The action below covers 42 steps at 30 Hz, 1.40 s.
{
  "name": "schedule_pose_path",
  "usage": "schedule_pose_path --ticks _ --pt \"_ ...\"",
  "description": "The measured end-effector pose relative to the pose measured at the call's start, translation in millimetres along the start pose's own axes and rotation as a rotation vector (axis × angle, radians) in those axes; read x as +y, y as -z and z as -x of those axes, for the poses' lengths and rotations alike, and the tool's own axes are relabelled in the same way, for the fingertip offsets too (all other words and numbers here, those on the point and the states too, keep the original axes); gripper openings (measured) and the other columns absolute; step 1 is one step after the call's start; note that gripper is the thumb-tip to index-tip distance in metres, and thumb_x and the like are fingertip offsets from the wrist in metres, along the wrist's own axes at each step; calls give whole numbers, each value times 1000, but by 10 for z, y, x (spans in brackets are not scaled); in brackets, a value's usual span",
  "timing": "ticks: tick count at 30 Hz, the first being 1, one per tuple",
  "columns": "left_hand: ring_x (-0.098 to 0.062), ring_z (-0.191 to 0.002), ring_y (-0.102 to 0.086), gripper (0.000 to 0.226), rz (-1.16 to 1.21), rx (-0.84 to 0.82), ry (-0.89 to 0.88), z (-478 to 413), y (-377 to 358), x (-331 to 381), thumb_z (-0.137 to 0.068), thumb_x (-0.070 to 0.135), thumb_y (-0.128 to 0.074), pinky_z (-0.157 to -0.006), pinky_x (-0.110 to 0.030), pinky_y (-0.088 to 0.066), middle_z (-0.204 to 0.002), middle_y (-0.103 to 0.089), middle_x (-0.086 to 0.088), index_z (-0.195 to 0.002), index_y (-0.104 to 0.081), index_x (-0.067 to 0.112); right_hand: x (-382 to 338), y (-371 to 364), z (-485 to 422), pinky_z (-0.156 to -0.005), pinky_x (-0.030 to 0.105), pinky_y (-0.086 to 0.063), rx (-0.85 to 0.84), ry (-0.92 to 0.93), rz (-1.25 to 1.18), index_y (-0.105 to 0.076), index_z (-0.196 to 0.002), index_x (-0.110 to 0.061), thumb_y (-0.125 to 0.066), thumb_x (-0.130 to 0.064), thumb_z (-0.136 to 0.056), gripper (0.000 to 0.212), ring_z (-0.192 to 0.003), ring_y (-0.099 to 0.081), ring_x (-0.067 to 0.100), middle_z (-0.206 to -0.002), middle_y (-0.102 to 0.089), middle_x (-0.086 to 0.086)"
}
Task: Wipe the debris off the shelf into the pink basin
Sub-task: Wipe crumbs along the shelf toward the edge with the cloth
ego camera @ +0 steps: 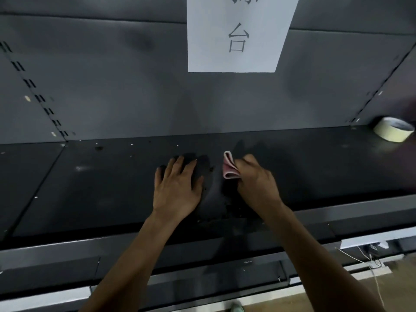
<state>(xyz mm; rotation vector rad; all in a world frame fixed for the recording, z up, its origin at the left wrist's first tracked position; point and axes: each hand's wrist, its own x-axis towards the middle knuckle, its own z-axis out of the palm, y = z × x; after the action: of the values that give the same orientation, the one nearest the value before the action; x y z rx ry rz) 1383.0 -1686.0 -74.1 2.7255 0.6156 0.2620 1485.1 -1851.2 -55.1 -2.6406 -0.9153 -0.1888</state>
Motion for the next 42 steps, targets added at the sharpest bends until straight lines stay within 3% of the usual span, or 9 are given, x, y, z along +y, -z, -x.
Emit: schedule_pose_path --ticks 7,10,13,18,22,29,33,39,42 --pt "-23 -147 -24 63 -2 36 -108 262 166 -344 -90 60 -27 -117 -50 -21 -155 -35 -3 -142 -44 30 -627 -176 -98 -67 32 -42 -95 126 -93 -59 -109 -12 -56 -18 -93 18 -82 -60 26 -110 -49 3" --pt "-22 -147 -21 63 19 15 -115 303 184 -379 -90 59 -24 -118 -49 -18 -157 -32 -3 -144 -40 32 -691 -93 -133 -69 32 -45 -122 150 -239 -60 -101 -14 -57 -26 -95 13 -81 -59 22 -99 -49 0" --pt "-22 -148 -19 57 0 22 -97 305 174 -377 -95 55 -31 -120 -46 -14 -158 -29 -2 -146 -40 31 -446 116 -156 -64 29 -34 17 66 -259 -54 -82 -18 -48 -44 -99 32 -71 -53 21 -83 -49 3" --pt "-23 -147 -20 52 -28 40 -100 297 136 -356 -98 51 -37 -120 -47 -14 -158 -30 -3 -146 -40 29 267 244 -158 -58 31 -40 41 -223 -162 -45 -67 -13 -29 -69 -95 65 -62 -58 31 -68 -53 11" --pt "-21 -148 -19 52 -32 49 -102 300 130 -337 -99 51 -36 -120 -48 -14 -157 -30 -2 -146 -40 28 304 74 -200 -73 36 -44 -10 -232 -104 -58 -82 -15 -39 -58 -97 50 -79 -60 36 -83 -51 7" --pt "-22 -143 -30 48 -18 86 -121 298 159 -346 -97 48 -43 -117 -46 -21 -151 -41 -1 -140 -48 27 -506 -199 -402 -78 35 -48 -92 87 -98 -62 -105 -15 -60 -28 -93 18 -91 -61 31 -103 -50 3" --pt "-20 -141 -32 46 3 86 -126 304 185 -360 -97 47 -44 -116 -45 -23 -148 -44 2 -138 -48 29 -657 -120 -387 -74 35 -48 -166 225 -198 -64 -103 -15 -57 -30 -94 19 -87 -61 25 -100 -54 2" --pt "-20 -143 -31 51 7 79 -104 320 160 -379 -96 53 -43 -118 -45 -21 -152 -41 -1 -140 -50 27 93 425 -210 -66 32 -42 -24 121 -152 -65 -94 -18 -52 -47 -93 32 -77 -59 26 -87 -54 4" --pt "-21 -141 -35 63 29 85 -104 304 152 -391 -90 64 -33 -116 -48 -26 -149 -45 -3 -137 -53 27 574 626 3 -67 31 -41 -42 9 -38 -57 -84 -21 -37 -64 -95 48 -71 -55 23 -80 -50 -3"
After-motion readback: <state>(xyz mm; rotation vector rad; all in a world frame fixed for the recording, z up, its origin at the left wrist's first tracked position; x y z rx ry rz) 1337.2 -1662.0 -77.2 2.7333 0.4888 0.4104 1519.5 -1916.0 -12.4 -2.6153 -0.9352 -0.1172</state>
